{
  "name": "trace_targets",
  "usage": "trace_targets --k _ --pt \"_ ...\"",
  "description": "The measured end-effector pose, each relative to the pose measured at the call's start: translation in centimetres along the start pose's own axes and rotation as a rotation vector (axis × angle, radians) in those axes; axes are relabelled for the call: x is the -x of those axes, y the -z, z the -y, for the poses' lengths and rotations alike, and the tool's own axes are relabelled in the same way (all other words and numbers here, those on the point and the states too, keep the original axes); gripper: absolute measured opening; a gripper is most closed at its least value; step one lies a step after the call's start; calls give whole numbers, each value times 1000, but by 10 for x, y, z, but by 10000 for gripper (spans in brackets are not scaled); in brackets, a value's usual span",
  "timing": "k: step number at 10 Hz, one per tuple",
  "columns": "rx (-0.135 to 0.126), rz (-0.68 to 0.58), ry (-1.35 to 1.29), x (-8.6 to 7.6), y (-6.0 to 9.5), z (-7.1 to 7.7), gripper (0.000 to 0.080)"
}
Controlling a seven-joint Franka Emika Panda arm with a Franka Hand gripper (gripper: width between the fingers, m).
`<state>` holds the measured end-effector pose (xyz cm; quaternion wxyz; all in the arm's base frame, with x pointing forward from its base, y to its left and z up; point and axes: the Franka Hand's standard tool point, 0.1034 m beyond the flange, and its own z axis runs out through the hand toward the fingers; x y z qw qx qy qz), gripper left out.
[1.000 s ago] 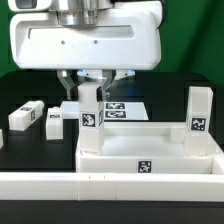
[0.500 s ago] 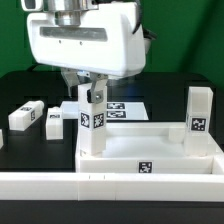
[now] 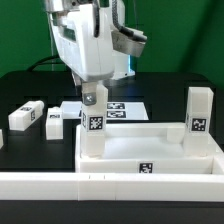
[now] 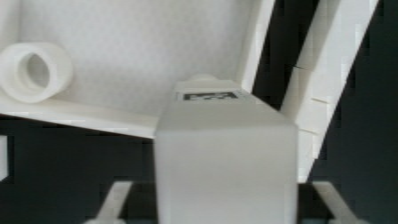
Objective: Assemble desk
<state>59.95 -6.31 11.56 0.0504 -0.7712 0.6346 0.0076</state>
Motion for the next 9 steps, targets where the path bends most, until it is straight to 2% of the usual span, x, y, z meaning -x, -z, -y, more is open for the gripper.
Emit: trace_targets --k 2,3,4,5,6,9 --pt "-1 0 -20 0 0 0 292" --pt "0 0 15 0 0 0 394" --pt "1 1 37 1 0 0 394" --pt "1 0 91 2 -1 0 532" --pt "1 1 196 4 -1 1 613" --pt "1 5 490 12 -2 3 648"
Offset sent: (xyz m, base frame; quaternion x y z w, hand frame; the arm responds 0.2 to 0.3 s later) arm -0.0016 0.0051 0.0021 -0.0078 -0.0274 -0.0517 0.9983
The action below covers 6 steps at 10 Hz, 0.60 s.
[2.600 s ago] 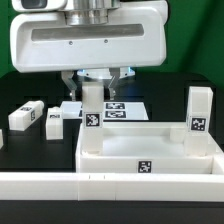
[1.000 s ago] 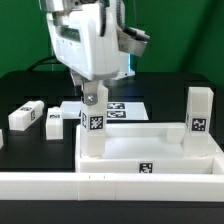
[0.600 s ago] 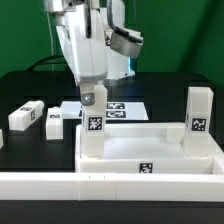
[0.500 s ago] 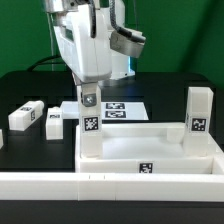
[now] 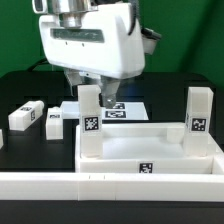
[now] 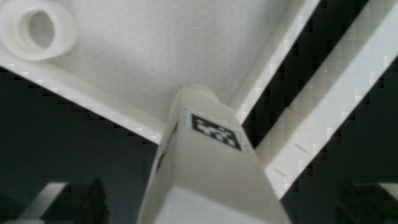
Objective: Assemble desk
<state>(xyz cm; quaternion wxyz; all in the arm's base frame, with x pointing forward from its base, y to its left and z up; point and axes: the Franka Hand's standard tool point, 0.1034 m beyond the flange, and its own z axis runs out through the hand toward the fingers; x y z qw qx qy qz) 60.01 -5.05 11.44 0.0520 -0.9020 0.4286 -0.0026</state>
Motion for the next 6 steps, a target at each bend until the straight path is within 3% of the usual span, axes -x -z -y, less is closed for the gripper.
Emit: trace_targets --k 6 --pt "-5 -21 522 -2 2 5 649"
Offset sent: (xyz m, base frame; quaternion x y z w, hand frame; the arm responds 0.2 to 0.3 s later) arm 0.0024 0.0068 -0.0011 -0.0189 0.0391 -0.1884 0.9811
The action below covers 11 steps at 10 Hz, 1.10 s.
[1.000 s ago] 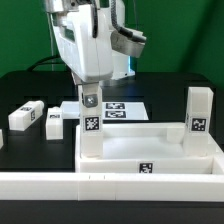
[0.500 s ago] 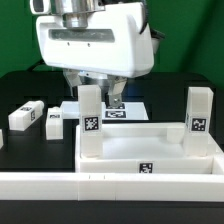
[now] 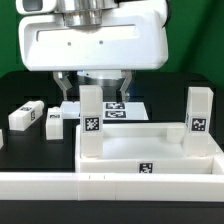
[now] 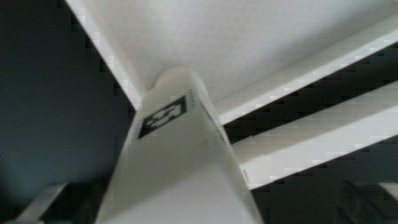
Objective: Assemble desk
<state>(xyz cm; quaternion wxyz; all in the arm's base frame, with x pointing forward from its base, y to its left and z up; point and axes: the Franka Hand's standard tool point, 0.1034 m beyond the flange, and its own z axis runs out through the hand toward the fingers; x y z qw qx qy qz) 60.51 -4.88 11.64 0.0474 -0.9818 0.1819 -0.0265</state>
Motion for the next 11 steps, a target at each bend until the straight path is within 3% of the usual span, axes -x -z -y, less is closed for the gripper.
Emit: trace_targets --k 4,7,8,9,10,11 --pt "1 -3 251 0 0 -1 649" --pt "2 0 286 -1 -2 -6 622" --pt "2 0 286 -1 -2 -5 435" --pt "3 -1 286 -1 -2 -6 435" --pt "6 -1 283 -2 -2 -9 292" --pt "6 -1 282 -2 -2 -9 292"
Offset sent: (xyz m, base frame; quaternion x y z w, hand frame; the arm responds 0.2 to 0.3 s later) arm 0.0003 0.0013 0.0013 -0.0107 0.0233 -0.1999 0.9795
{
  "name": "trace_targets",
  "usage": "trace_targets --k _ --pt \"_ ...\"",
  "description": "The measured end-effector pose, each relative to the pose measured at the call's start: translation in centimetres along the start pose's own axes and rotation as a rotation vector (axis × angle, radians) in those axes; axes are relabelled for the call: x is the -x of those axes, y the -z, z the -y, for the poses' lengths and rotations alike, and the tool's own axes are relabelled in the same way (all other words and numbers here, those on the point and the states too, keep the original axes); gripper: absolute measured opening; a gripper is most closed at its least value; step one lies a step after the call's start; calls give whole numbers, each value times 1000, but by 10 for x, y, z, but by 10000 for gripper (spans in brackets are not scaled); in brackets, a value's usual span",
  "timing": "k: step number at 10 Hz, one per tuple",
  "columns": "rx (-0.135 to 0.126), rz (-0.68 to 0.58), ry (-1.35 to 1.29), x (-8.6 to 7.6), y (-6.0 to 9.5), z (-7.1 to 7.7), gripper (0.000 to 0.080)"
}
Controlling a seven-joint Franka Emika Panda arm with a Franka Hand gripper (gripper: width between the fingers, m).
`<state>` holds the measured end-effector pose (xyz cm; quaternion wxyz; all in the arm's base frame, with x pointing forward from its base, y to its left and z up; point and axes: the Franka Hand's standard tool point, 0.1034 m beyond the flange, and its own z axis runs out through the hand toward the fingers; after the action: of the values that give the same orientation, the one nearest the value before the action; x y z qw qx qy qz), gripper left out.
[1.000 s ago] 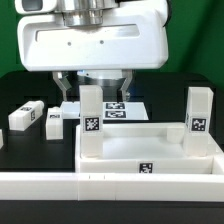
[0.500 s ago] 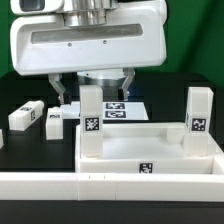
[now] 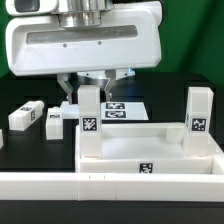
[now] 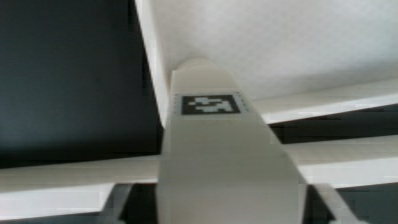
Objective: Assemble desk
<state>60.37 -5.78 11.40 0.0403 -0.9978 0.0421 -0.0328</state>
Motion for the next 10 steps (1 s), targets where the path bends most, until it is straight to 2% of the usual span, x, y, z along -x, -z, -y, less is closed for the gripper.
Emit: trace_targets --k 3,10 --pt "-1 0 -22 0 0 0 292" --pt "0 4 -604 1 0 -5 292"
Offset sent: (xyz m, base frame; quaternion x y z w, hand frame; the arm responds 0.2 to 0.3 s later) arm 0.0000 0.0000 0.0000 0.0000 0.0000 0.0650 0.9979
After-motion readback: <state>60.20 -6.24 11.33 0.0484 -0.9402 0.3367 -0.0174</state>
